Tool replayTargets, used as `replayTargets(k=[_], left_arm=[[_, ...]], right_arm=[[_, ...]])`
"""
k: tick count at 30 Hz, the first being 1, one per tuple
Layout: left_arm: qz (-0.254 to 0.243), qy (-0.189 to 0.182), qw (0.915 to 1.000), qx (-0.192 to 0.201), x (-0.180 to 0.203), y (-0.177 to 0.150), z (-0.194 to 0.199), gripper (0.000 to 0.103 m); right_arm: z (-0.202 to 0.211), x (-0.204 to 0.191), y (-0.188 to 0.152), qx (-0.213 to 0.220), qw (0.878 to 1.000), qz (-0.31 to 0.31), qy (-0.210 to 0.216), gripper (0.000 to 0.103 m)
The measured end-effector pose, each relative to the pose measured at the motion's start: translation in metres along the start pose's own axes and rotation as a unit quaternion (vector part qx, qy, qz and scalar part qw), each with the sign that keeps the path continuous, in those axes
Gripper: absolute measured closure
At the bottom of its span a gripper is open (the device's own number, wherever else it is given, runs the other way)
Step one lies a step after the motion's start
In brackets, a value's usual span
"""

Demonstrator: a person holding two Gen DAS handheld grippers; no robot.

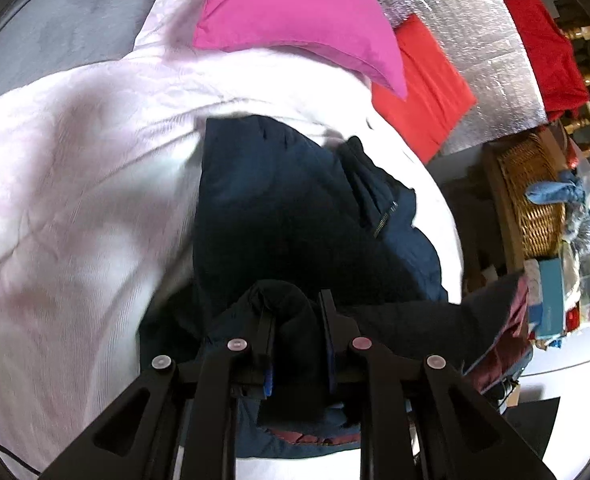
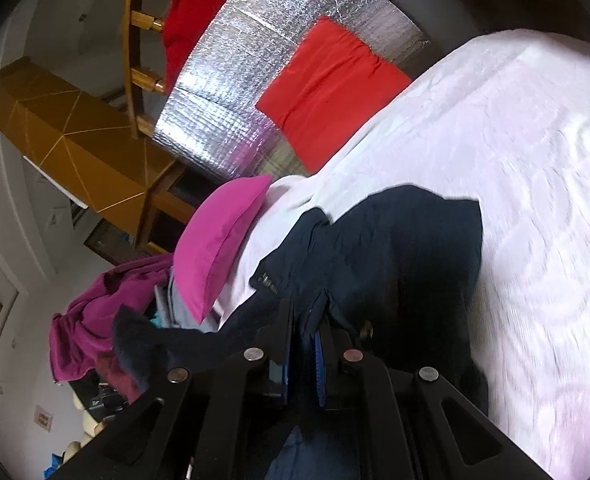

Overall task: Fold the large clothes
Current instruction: 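Lower the jacket with the left tool and fold it onto itself, then open both tools and lift them off the folded navy jacket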

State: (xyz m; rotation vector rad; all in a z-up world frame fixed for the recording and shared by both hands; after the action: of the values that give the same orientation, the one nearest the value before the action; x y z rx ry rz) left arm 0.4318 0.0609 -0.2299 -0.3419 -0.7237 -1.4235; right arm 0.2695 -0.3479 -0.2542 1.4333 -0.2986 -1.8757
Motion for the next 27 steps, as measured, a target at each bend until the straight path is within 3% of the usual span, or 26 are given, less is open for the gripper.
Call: replayTargets(k=[6,12,17,20,23,24,25,26,27], left_arm=[[-0.003,0.026,0.9995,0.017,0.009,0.042,-0.018,0.084],[-0.001,0.021,0.9992,0.033,0.019,0.074,-0.038,0.083],[0.026,0.015,0.9983,0.051,0.015,0.093,-0.054,0.081],[0.039,0.002,0.9974,0.061,0.010,0.098,-0.063,0.072],[0.055,-0.027,0.9951,0.078,0.005,0.099,-0.064,0.057],[0.062,-0.042,0.9936,0.085,0.002,0.098,-0.063,0.047],[0.070,-0.061,0.9914,0.093,-0.001,0.097,-0.059,0.036],[0.080,-0.082,0.9877,0.106,-0.004,0.096,-0.053,0.032],[0.087,-0.092,0.9846,0.120,-0.007,0.095,-0.047,0.023]], right_arm=[[-0.027,0.022,0.030,0.015,1.000,-0.013,-0.024,0.093],[-0.055,0.045,0.048,0.018,0.999,-0.024,-0.046,0.094],[-0.073,0.067,0.059,0.007,0.996,-0.078,-0.044,0.093],[-0.080,0.085,0.062,-0.006,0.992,-0.126,-0.023,0.092],[-0.078,0.097,0.063,0.000,0.988,-0.156,0.011,0.088],[-0.075,0.099,0.064,0.009,0.986,-0.162,0.024,0.085],[-0.071,0.102,0.066,0.022,0.985,-0.168,0.032,0.070],[-0.061,0.108,0.069,0.047,0.981,-0.183,0.036,0.027],[-0.053,0.111,0.069,0.065,0.978,-0.193,0.037,0.005]])
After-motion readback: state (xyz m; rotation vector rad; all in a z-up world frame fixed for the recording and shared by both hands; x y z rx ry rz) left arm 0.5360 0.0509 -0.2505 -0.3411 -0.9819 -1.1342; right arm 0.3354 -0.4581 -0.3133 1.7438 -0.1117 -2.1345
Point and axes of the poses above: each gripper's, at about its wrist camera, not at the fingertips, and z roughly against the way its jaws point, x to its right, y to its top, the point moved 3 cm from there along -z, roughly the way its jaws point, and after that the axes turned 2 degrees about z, right-handed, at the moved point
